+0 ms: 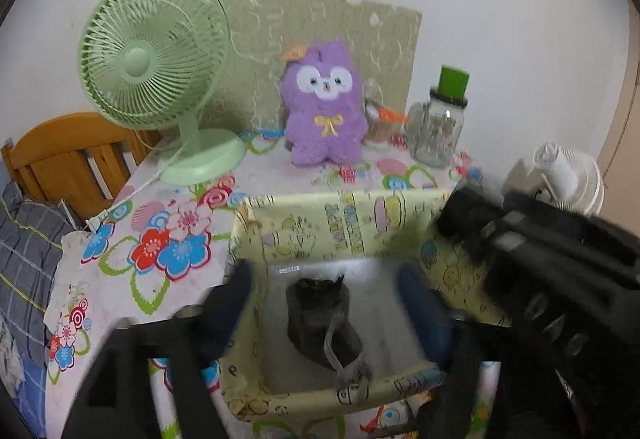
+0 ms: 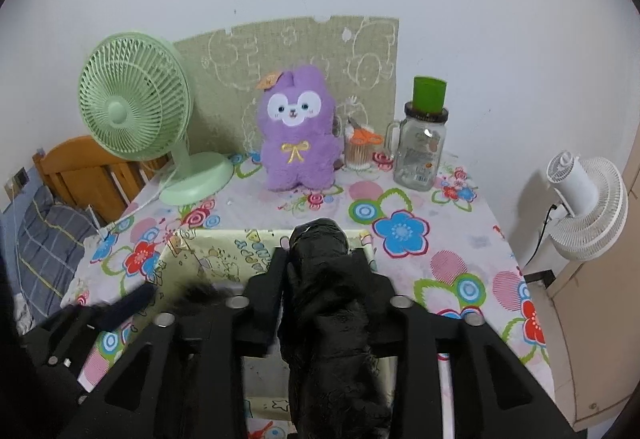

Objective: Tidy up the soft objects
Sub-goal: 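Carry the grey pouch and black umbrella into the yellow fabric box with both tools, then open both tools to release the pouch and umbrella, then withdraw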

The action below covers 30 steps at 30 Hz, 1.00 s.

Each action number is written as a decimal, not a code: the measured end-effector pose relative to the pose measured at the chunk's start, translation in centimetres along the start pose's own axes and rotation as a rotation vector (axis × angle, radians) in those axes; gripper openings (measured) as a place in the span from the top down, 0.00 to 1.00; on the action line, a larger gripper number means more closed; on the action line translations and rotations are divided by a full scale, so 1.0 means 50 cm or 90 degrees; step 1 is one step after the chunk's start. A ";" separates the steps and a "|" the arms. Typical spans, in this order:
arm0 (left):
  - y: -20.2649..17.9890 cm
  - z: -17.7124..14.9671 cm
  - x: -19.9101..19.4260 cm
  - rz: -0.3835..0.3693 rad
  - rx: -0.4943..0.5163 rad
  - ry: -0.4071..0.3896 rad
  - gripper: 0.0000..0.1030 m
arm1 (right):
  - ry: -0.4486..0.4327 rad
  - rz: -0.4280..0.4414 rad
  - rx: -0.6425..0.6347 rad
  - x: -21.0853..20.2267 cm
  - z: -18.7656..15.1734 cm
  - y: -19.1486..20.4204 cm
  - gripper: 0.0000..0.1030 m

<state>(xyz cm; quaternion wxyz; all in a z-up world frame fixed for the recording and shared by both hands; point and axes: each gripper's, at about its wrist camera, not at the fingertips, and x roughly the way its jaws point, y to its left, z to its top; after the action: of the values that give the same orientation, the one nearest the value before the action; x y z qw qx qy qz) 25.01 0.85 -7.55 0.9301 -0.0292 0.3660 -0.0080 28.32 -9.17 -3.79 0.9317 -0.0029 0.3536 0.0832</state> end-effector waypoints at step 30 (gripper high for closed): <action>-0.035 -0.035 -0.181 0.013 0.034 -0.080 0.00 | -0.045 -0.001 -0.003 -0.186 -0.043 -0.002 0.05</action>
<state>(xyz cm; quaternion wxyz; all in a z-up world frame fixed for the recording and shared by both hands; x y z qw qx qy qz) 17.21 -0.66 -2.58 0.9517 -0.0015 0.3069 -0.0065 20.07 -10.84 0.73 0.9437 -0.0023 0.3203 0.0829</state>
